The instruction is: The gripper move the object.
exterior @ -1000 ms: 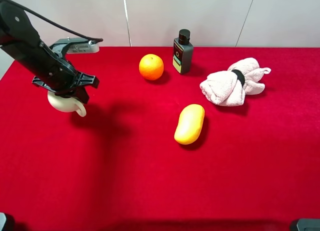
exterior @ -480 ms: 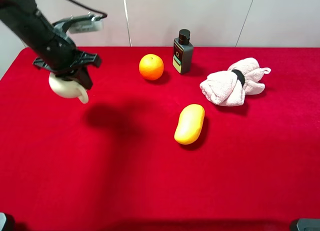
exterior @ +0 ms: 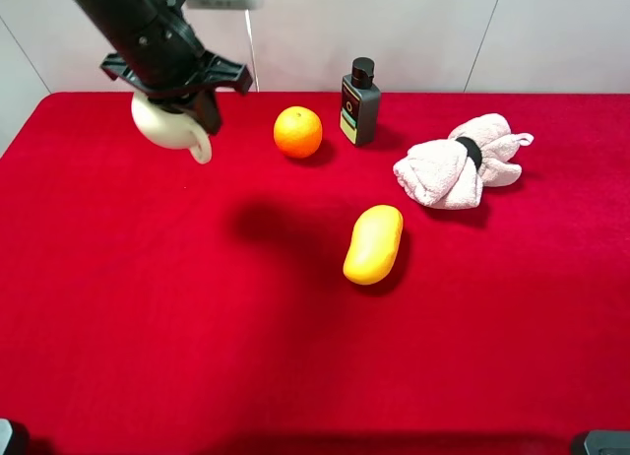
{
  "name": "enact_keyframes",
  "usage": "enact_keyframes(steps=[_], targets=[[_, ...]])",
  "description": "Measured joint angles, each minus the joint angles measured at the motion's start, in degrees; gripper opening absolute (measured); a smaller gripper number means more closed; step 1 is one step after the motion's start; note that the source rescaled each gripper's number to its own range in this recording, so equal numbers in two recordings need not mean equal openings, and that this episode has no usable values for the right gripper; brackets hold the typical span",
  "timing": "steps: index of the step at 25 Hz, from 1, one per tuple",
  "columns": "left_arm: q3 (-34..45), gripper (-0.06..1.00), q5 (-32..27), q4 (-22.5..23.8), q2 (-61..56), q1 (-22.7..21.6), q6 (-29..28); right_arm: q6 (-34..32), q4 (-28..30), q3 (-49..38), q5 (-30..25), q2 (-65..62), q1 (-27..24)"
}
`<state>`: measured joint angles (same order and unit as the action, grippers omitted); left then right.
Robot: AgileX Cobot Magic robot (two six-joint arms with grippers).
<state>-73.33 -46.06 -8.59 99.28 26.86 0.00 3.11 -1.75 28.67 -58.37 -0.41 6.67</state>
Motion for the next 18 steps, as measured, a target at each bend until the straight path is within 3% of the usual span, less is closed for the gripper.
enact_keyframes(steps=[18], targets=[[-18.70,0.00,-6.94,1.13,8.17,15.65,-1.60,0.00,-0.05,0.00,0.00,0.00,0.00]])
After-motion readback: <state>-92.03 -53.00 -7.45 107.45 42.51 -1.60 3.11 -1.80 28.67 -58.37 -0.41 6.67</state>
